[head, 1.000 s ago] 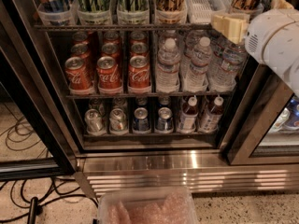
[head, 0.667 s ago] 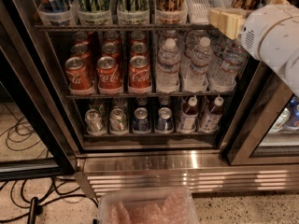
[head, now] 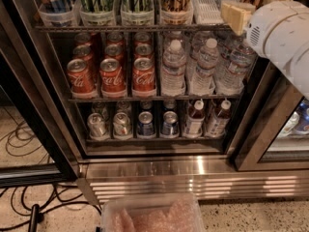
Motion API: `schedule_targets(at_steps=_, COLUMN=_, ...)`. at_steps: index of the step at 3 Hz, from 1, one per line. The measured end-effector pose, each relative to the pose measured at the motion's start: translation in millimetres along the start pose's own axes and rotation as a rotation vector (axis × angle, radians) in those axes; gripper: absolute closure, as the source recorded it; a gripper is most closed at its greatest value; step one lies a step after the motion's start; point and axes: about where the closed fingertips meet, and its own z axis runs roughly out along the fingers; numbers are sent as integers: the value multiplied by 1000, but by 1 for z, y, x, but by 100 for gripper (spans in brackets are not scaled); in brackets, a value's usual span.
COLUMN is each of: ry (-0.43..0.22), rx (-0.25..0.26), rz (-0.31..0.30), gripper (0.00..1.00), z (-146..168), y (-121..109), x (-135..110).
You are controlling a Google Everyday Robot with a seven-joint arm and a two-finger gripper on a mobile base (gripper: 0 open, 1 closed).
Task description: Pick orange can from top shelf of fridge
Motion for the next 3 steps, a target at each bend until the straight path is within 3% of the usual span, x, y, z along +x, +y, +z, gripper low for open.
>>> schedule_targets(at_steps=1, ry=-11, rx=15, rz=-10, gripper=35, z=3, y=-4, x=-2)
schedule_targets(at_steps=3, ry=-28, rx=42, rz=-29, gripper=35, z=11, y=-13, x=-3)
